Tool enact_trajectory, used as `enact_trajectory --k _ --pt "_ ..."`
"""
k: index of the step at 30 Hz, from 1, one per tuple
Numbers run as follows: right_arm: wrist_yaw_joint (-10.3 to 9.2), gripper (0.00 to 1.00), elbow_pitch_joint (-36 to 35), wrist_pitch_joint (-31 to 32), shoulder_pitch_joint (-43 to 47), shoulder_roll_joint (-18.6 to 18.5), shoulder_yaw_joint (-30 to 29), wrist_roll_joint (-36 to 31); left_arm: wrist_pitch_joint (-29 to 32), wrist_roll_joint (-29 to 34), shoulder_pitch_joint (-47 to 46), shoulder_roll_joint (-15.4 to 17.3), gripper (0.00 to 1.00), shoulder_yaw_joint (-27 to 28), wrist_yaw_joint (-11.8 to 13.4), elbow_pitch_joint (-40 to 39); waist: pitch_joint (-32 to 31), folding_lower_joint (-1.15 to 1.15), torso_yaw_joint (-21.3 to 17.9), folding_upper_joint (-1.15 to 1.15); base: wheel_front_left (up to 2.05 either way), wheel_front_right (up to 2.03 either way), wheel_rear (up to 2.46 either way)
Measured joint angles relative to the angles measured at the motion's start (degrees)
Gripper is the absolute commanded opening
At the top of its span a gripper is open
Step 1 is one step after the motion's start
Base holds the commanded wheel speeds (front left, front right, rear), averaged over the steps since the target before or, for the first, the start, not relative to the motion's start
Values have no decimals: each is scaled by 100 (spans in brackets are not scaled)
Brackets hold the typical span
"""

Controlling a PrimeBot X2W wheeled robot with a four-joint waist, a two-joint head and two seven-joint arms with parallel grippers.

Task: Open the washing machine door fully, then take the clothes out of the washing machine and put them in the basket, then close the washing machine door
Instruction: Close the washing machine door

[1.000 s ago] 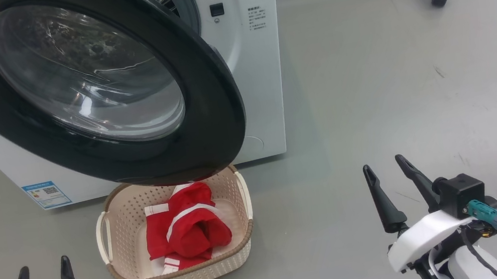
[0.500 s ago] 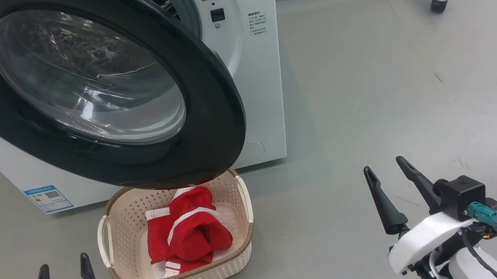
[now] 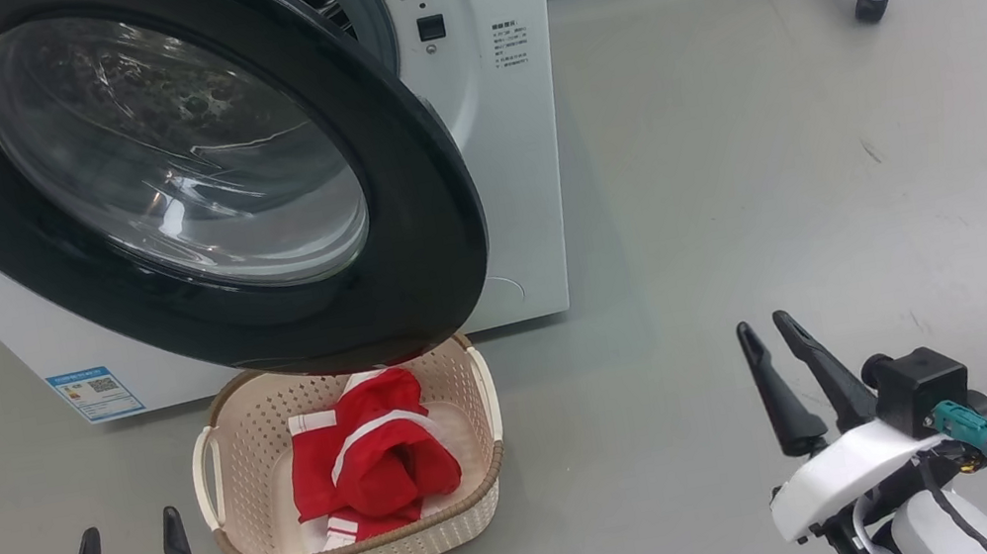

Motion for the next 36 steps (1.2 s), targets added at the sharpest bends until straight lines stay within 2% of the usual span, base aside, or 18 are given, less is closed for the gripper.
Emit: enact_trajectory --k 5,6,11,19,26,31,36 --pt "10 0 -449 1 -29 1 -66 -34 0 47 12 -33 100 66 -63 -7 4 0 3 0 0 0 0" --pt "73 0 -802 1 -126 0 -103 -42 0 70 15 -46 100 88 -91 -9 10 0 3 0 0 0 0" --pt "216 0 -1497 0 -420 -2 -89 -88 0 148 24 -74 100 108 -174 -12 47 0 12 0 0 0 0" --pt "413 0 -2026 0 -752 -15 378 -354 0 218 15 -127 100 71 -294 5 212 0 147 0 0 0 0" --pt "510 0 -2004 0 -1023 -46 968 -678 0 274 -29 -160 100 -102 -375 59 384 0 406 0 0 0 0" --pt "511 0 -1486 0 -1149 -192 1568 -826 0 290 -124 -181 100 -169 -420 96 524 0 651 0 0 0 0" --pt "513 0 -1002 103 -1380 -357 1907 -936 0 283 -208 -188 100 -268 -445 96 721 0 900 0 0 0 0"
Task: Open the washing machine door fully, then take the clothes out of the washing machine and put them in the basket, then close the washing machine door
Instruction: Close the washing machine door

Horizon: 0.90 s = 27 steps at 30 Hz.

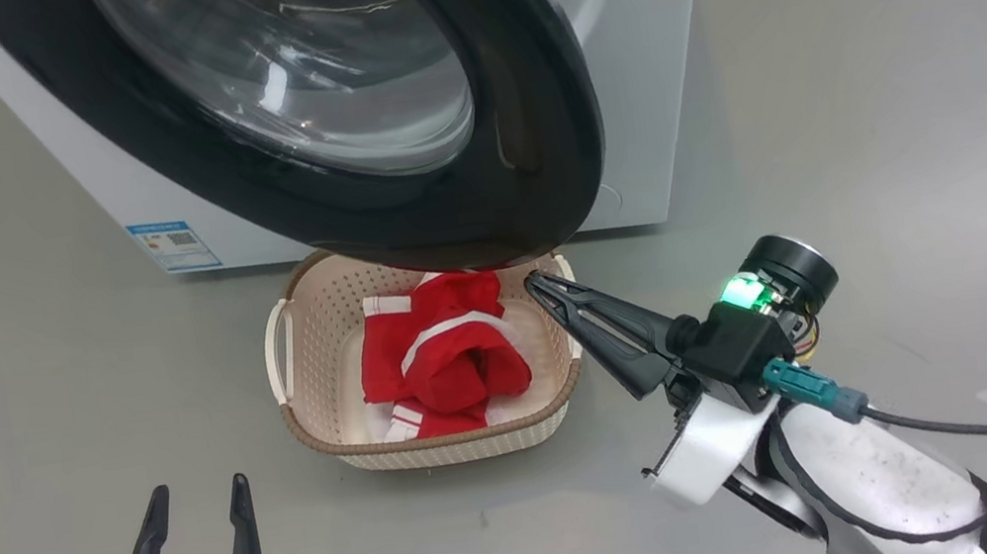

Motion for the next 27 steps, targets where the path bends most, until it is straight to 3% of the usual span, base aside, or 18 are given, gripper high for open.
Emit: enact_trajectory --k 17,27 --pt "0 0 902 352 -1641 -475 183 -11 0 -470 -595 -31 100 -363 -44 -122 1177 0 615 0 0 0 0" --pt "51 0 1314 331 -2512 -673 -382 -1 0 -569 -973 -60 100 -541 -45 -160 1754 0 642 0 0 0 0"
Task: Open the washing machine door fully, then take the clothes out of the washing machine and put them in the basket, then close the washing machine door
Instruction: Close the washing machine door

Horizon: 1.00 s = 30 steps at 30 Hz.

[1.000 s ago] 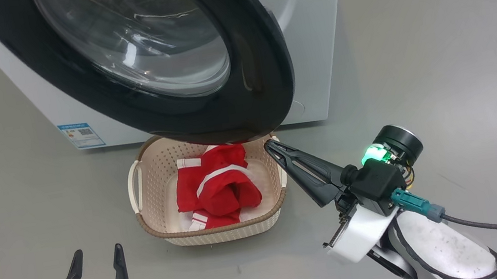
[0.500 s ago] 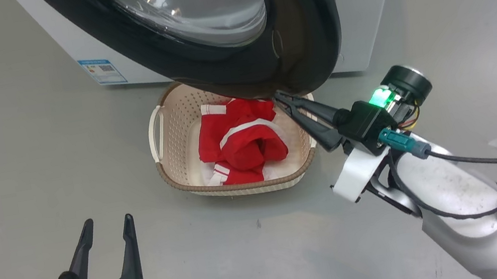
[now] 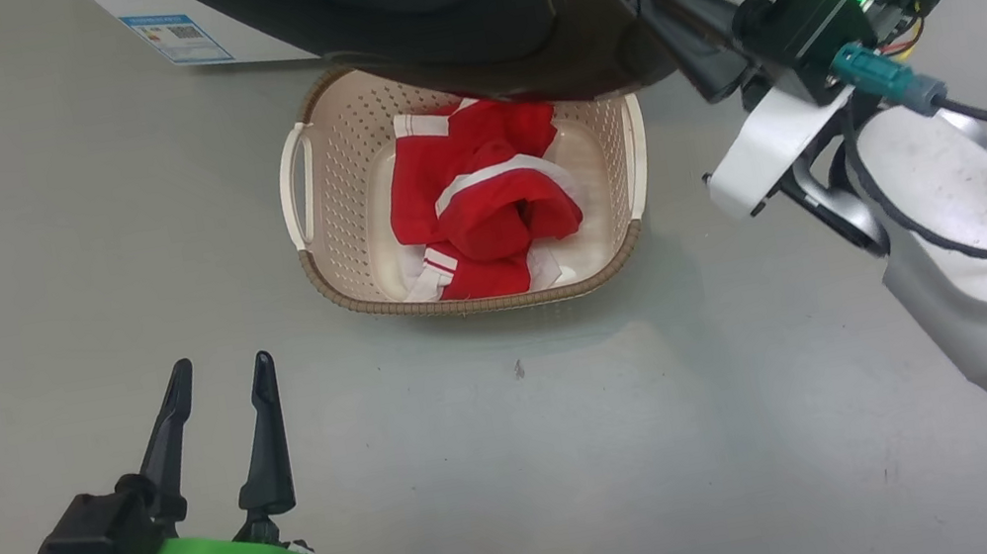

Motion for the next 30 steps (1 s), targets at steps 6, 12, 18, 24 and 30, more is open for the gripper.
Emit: enact_trajectory --k 6,12,18,24,30 --pt "0 0 266 -38 -459 -102 -198 -1 0 -137 -48 -7 100 -43 -2 19 197 0 3 0 0 0 0" --pt "0 0 481 40 -1172 -118 -331 -4 0 -268 -215 -10 100 -205 -4 34 381 0 37 0 0 0 0" --pt "-2 0 782 200 -1824 -197 -416 -78 0 -397 -373 -14 100 -321 -5 41 575 0 125 0 0 0 0" --pt "-100 0 1069 269 -2298 -244 -565 -131 0 -577 -424 -18 100 -475 -5 100 714 0 248 0 0 0 0" --pt "-261 0 1439 263 -2572 -198 -662 -176 0 -645 -490 -33 100 -573 -7 120 813 0 415 0 0 0 0"
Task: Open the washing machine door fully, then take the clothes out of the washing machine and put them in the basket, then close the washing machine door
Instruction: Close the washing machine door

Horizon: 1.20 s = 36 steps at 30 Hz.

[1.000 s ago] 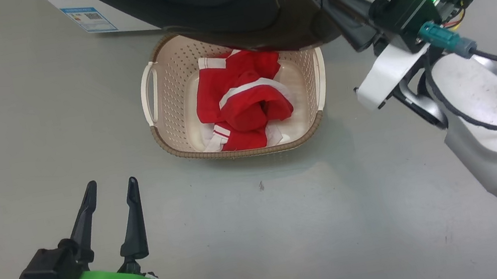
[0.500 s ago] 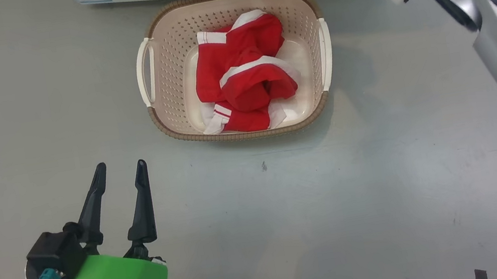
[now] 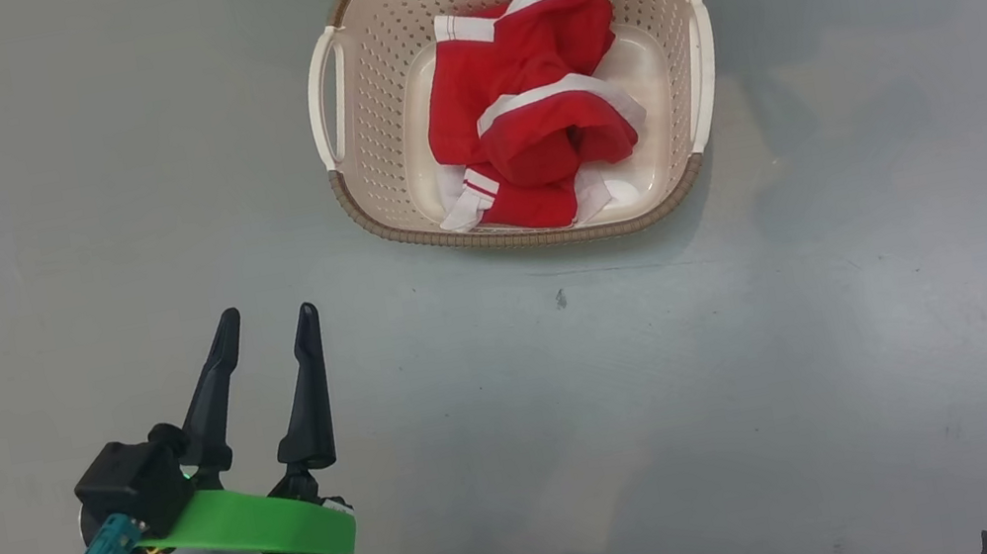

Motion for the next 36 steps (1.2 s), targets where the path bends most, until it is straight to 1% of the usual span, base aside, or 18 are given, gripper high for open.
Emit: enact_trajectory --k 4,8,10,14,19,22,23,34,35,36 --pt "-136 0 282 -87 -8 89 -37 0 0 -1 -2 -2 100 -19 0 70 -27 0 52 0 0 0 0" --pt "-201 0 569 -177 -2 181 -40 4 0 -1 -2 -3 100 1 0 108 -129 0 60 0 0 0 0" --pt "-177 0 697 -202 17 240 -21 48 0 -1 -2 -4 100 35 0 120 -194 0 52 0 0 0 0" --pt "-62 0 869 -357 196 355 90 149 0 2 -2 -5 100 112 0 141 -342 0 8 0 0 0 0" --pt "58 0 1026 -511 794 633 136 393 0 87 -2 -7 100 308 0 160 -563 0 -89 0 0 0 0" --pt "83 0 1055 -564 1120 734 142 524 0 171 -2 -7 100 411 0 157 -708 0 -174 0 0 0 0" --pt "111 0 1057 -580 1210 756 148 537 0 177 -2 -7 100 438 0 157 -757 0 -205 0 0 0 0" --pt "153 0 1066 -630 2359 820 -76 994 0 512 20 -5 100 579 0 133 -1287 0 -638 0 0 0 0" --pt "153 45 1038 -630 2576 827 -153 1060 0 565 42 -5 100 593 0 134 -1388 0 -712 0 0 0 0" --pt "153 86 964 -630 2682 828 -205 1081 0 577 63 -5 100 610 0 134 -1440 0 -749 0 0 0 0"
